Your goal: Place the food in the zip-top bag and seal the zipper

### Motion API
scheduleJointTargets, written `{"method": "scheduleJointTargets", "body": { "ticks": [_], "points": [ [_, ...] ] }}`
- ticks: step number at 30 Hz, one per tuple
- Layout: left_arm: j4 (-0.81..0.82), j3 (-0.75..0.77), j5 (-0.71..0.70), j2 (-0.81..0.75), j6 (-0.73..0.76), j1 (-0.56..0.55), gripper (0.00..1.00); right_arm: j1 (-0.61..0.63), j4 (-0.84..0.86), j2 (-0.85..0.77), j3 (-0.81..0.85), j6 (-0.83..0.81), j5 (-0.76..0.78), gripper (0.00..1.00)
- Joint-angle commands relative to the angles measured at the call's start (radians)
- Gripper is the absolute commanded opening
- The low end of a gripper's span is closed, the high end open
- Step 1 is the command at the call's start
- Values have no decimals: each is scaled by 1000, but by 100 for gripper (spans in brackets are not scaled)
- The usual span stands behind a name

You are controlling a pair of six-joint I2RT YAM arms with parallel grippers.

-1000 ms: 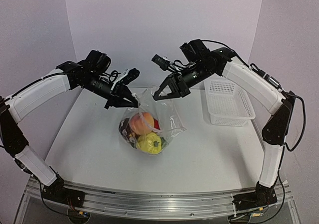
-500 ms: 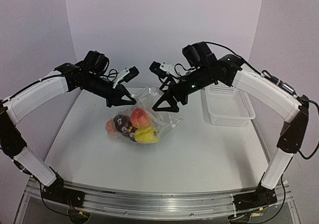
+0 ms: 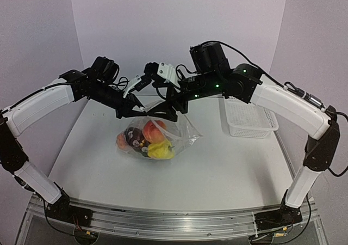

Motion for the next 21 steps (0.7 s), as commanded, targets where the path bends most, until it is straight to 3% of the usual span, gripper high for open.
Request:
{"method": "scheduleJointTargets", "body": {
  "ticks": [1,6,13,14,16,21],
  "points": [
    [60,14,33,-60,-18,-5,0,23,15,46,31,-40,16,95],
    [59,12,33,-63,-24,-6,0,30,11,53,11,-60,17,93],
    [64,16,41,-64,-32,-5,0,49,3,91,4,-120,203,82],
    [63,16,42,-65,-33,-5,0,48,2,92,0,-123,220,77],
    [59,16,45,-67,-34,-5,0,48,2,87,-8,-121,238,57],
    [60,14,59,-69,-34,-5,0,48,3,74,-24,-122,242,28]
  ]
}}
